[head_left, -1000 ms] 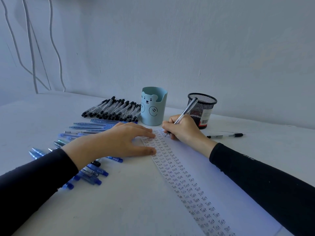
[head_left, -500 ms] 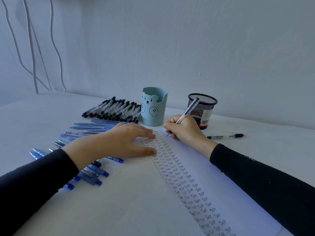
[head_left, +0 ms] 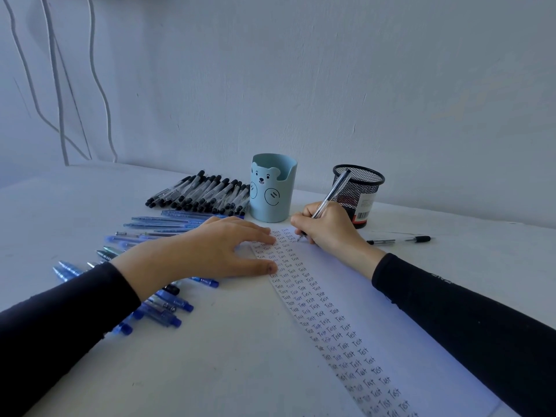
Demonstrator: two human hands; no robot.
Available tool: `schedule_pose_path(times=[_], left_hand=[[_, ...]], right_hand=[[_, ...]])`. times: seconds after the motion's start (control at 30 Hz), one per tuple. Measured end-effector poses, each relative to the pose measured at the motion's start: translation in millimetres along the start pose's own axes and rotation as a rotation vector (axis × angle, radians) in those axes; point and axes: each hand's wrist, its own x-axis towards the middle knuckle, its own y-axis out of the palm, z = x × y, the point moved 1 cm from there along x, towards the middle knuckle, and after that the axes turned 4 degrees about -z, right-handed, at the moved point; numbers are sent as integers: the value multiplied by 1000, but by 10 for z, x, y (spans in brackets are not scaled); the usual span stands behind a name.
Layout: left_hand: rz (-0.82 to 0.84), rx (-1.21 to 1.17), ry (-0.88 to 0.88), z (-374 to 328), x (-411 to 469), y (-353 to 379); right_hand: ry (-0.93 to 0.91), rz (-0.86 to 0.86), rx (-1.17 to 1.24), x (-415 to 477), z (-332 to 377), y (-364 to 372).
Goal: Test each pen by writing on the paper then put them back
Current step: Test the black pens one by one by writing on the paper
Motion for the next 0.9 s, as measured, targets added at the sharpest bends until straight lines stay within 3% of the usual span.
schedule_pose_path(times=[0.3, 0.6, 0.8, 0.9], left_hand=[[-10, -2, 7, 5, 12, 2], [-6, 3, 12, -12, -19, -8], [-15, -11, 14, 0, -16, -6], [-17, -17, 12, -12, -17, -18]], right_hand=[[-1, -6, 10, 14, -44, -15], [-169, -79, -52, 47, 219, -296], [-516, 2, -481, -62, 138, -487], [-451, 131, -571, -209, 11, -511]])
